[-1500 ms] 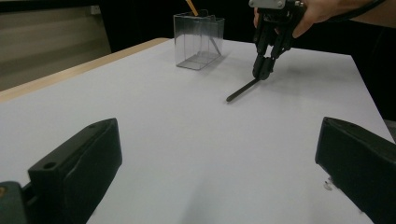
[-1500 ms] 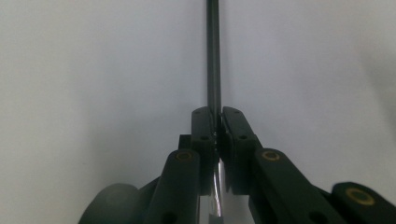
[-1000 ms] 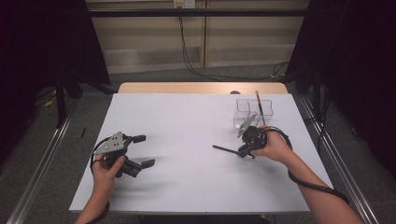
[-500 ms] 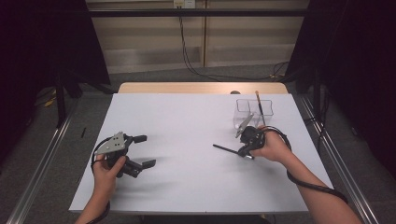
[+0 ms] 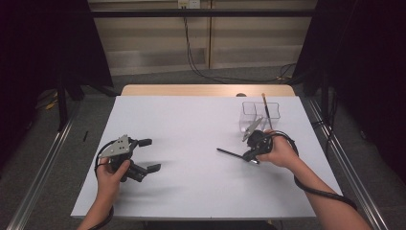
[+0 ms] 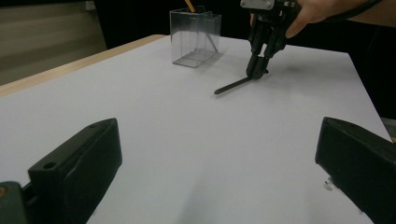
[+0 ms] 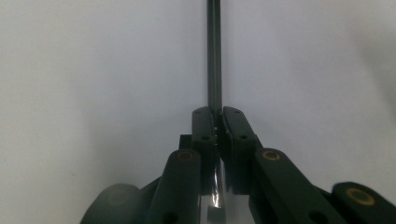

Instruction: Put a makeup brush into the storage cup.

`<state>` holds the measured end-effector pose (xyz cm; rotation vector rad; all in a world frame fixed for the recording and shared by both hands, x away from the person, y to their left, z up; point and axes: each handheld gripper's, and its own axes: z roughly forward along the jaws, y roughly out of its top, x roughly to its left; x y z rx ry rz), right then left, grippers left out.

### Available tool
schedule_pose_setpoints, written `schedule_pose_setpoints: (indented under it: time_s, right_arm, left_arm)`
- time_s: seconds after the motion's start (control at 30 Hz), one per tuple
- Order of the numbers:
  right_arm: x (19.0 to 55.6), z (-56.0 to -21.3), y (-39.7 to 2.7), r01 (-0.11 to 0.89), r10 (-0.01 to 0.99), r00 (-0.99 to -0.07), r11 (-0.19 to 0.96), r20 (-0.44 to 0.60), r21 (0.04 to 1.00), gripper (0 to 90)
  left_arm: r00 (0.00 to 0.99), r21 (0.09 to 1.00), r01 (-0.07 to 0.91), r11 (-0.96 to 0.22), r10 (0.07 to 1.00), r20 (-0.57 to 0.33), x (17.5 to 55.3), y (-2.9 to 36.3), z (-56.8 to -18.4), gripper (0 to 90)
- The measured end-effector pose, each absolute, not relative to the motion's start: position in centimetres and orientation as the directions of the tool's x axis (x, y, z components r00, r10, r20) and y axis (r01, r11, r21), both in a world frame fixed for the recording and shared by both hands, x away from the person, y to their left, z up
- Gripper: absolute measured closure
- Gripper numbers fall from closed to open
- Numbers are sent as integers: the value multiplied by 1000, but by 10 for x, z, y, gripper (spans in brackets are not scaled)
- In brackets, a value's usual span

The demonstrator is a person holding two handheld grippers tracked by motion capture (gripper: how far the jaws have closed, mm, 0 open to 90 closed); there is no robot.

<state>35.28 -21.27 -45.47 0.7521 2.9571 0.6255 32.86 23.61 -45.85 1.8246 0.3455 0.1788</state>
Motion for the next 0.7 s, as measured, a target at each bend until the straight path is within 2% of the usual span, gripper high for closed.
schedule_pose_setpoints:
  time_s: [0.47,0.7]
  right_arm:
    - [343,-438,-188,342,356,-933,829,55,443,842]
    - [337,-432,-175,305,316,-948,847,50,435,841]
  left_arm:
    - [949,957,136,-256,311,-52,332,227,-452,4]
    - [952,951,141,-274,300,-55,333,218,-450,3]
